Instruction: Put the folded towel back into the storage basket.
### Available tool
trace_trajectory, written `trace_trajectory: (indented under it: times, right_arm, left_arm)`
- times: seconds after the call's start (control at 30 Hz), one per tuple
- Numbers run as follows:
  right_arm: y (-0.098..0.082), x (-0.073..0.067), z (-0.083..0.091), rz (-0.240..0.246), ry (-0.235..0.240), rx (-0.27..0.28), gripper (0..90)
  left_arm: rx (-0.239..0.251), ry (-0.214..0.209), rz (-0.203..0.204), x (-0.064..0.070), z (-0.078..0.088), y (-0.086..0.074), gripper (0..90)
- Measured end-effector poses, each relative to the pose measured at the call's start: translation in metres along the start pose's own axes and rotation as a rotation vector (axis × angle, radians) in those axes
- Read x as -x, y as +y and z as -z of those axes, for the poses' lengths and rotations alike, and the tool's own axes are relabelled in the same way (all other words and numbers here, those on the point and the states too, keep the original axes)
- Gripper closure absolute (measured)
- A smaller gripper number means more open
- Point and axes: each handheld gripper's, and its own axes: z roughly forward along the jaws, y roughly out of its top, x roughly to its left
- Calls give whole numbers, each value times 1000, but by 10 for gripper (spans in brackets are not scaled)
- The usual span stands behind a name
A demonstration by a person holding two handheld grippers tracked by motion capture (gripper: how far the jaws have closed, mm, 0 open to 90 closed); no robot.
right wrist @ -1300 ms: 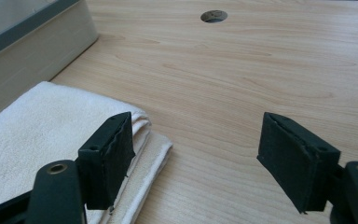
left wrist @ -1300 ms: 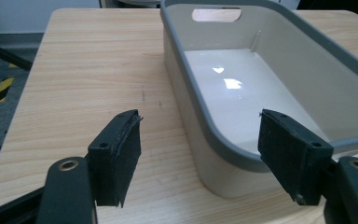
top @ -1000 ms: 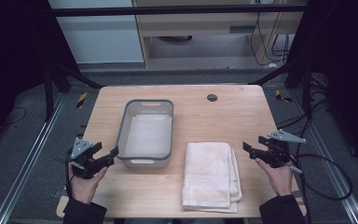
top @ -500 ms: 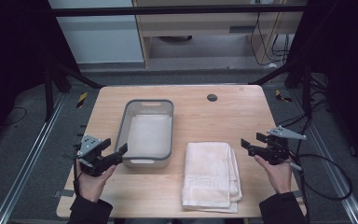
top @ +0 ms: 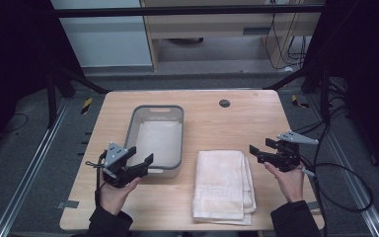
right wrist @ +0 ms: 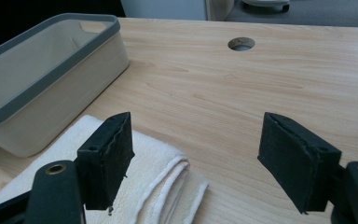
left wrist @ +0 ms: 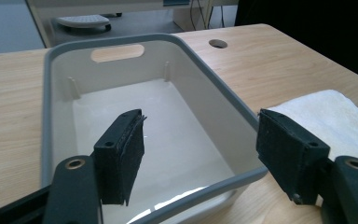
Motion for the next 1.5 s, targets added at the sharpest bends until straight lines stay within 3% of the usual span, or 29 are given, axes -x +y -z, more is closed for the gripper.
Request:
trace_trajectory:
  times: [0.77,1.3,1.5]
  right_arm:
    - [-7,-7,-11,25,31,-74,228]
    - [-17,-14,-21,51,46,-117,216]
    - [-23,-11,-24,14,67,-113,219]
  left_arm:
    - [-58,-106,-92,60,-25,-6,340]
    - [-124,-166,-131,85,-36,-23,358]
    - [-158,-182,-154,94,-42,-32,357]
